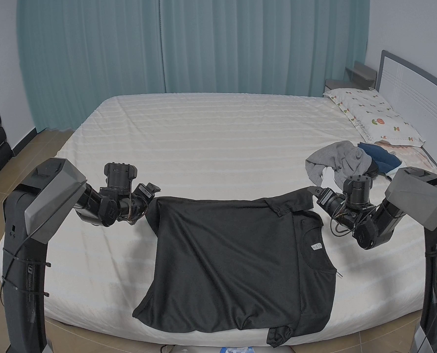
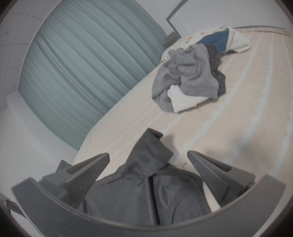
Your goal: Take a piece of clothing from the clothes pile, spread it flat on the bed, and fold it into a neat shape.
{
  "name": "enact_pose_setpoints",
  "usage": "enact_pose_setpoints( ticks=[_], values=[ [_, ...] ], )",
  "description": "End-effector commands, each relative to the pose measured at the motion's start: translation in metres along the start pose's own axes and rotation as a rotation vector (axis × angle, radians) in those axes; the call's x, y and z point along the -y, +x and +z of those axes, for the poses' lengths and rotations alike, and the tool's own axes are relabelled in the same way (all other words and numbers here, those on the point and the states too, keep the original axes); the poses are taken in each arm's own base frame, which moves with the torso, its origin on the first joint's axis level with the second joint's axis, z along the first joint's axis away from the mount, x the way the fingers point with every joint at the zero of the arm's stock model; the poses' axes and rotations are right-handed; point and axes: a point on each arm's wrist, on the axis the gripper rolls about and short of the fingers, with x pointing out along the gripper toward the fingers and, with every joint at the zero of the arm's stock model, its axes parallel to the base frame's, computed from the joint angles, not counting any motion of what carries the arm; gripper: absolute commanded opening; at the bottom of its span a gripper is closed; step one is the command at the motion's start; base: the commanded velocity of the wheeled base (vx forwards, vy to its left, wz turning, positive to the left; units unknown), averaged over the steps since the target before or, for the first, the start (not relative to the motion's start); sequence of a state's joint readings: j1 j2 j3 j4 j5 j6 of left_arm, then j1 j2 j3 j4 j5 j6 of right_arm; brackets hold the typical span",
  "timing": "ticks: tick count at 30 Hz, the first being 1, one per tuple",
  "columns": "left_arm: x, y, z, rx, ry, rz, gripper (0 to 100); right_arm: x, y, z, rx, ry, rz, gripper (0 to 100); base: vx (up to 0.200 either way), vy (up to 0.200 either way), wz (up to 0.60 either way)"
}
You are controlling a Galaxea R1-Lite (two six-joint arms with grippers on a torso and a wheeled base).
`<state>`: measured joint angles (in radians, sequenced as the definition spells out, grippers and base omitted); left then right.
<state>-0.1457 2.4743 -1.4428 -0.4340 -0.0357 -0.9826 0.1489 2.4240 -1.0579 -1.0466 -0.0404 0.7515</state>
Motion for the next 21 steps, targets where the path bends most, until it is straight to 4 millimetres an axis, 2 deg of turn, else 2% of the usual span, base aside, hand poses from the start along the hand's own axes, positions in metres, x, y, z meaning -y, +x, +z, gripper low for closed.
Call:
enact_pose_setpoints(
  ticks=[1,5,10,11,16,19,21],
  values=[
    [0.008,-0.023,0.009,0.008,-0.007,-0.02,100,0.006,-0.03,0.016,-0.049,0.037,0.014,100,0.0,0.0,0.0],
    [-0.003,-0.044,0.001,-0.04,-0.009,-0.006,100,0.025,-0.059,0.007,-0.173,0.052,-0.005,100,0.0,0.0,0.0],
    [-0.016,-0.07,-0.012,-0.088,-0.014,-0.016,100,0.043,-0.08,-0.005,-0.265,0.068,-0.049,100,0.0,0.0,0.0],
    [-0.023,-0.08,-0.021,-0.1,-0.01,-0.01,100,0.049,-0.09,-0.012,-0.313,0.073,-0.062,100,0.0,0.0,0.0],
    [-0.046,-0.111,-0.05,-0.122,-0.018,-0.018,100,0.057,-0.117,-0.026,-0.418,0.078,-0.064,100,0.0,0.0,0.0],
    [-0.053,-0.12,-0.06,-0.128,-0.036,-0.025,100,0.06,-0.123,-0.03,-0.436,0.082,-0.073,100,0.0,0.0,0.0],
    [-0.064,-0.133,-0.073,-0.139,-0.055,-0.048,100,0.059,-0.13,-0.038,-0.467,0.068,-0.076,100,0.0,0.0,0.0]
  ],
)
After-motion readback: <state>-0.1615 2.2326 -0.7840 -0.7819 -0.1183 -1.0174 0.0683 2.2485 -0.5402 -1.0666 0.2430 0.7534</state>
